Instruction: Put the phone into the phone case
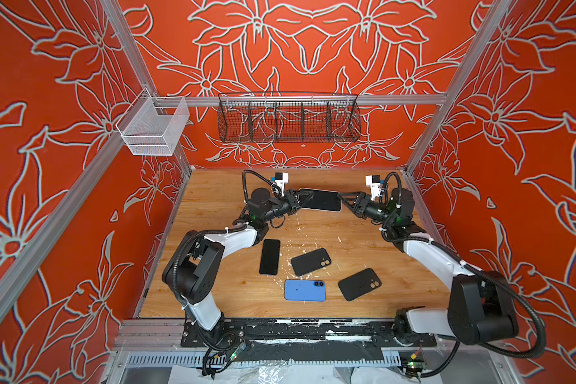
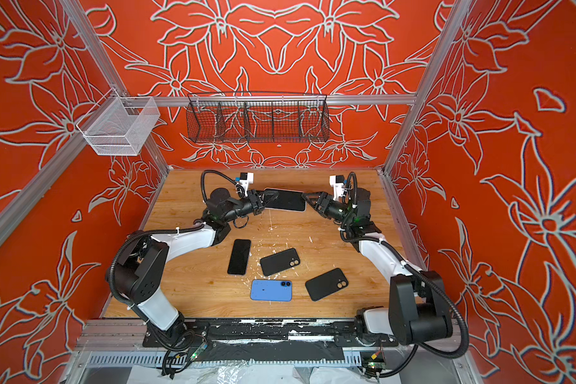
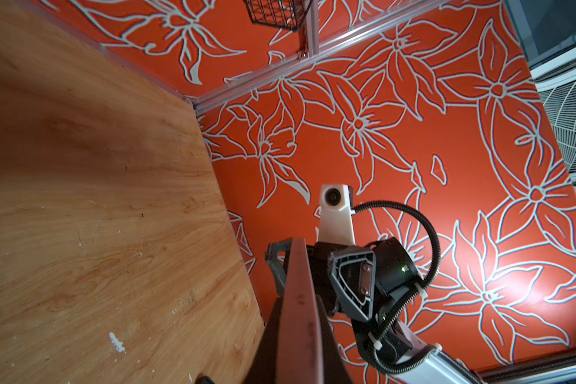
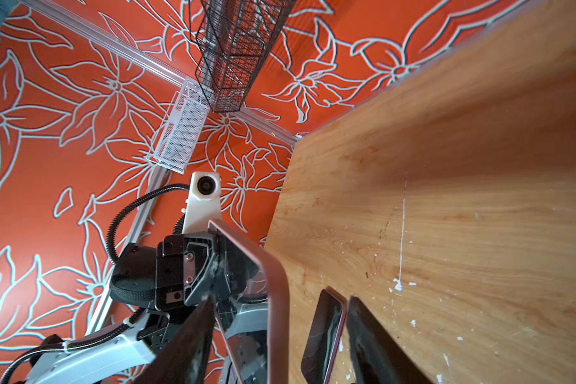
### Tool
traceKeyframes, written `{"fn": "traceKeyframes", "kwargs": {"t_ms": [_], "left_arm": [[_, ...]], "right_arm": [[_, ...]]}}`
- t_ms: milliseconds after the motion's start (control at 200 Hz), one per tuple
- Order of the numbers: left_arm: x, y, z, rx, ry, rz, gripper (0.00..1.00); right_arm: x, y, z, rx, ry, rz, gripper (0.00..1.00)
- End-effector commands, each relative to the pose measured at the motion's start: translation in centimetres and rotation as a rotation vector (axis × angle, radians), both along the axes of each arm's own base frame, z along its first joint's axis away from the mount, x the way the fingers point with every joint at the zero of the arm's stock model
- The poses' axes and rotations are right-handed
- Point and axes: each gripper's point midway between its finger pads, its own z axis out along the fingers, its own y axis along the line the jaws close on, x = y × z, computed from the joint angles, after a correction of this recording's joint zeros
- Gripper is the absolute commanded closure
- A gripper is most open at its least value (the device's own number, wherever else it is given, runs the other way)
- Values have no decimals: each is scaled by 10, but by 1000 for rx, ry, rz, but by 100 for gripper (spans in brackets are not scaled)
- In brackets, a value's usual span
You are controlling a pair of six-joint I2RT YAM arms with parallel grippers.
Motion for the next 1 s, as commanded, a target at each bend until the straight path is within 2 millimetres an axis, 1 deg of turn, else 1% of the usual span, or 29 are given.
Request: {"fn": "traceKeyframes", "kwargs": {"t_ms": [0, 85, 150, 250, 420, 460, 590, 726, 866, 996], "left_arm": [[6, 17, 45, -55, -118, 128, 100], [15, 25, 49, -76, -103, 201, 100], [19, 28, 52, -89, -94, 246, 100], [21, 25, 54, -95, -80, 288, 100], [15, 15, 56, -101, -69, 307, 100], [13, 13, 57, -104, -67, 308, 100], [7, 7, 57, -106, -64, 313, 100], [1, 2, 54, -108, -60, 307, 100], [0, -3, 46, -110, -41, 291, 100], [-1, -10, 39, -125, -23, 262, 100]], "right_arm": [[-11, -4, 14, 72, -23, -52, 28], [-21, 2, 11, 128, -8, -57, 25], [-28, 12, 8, 142, -5, -58, 25], [-34, 25, 10, 149, -11, -70, 25], [-30, 35, 24, 200, -51, -110, 26], [-28, 38, 24, 211, -53, -109, 27], [-17, 48, 17, 252, -31, -104, 29], [-7, 51, 13, 318, -37, -116, 35], [0, 49, 15, 340, -60, -148, 51], [4, 46, 17, 318, -72, -179, 64]]}}
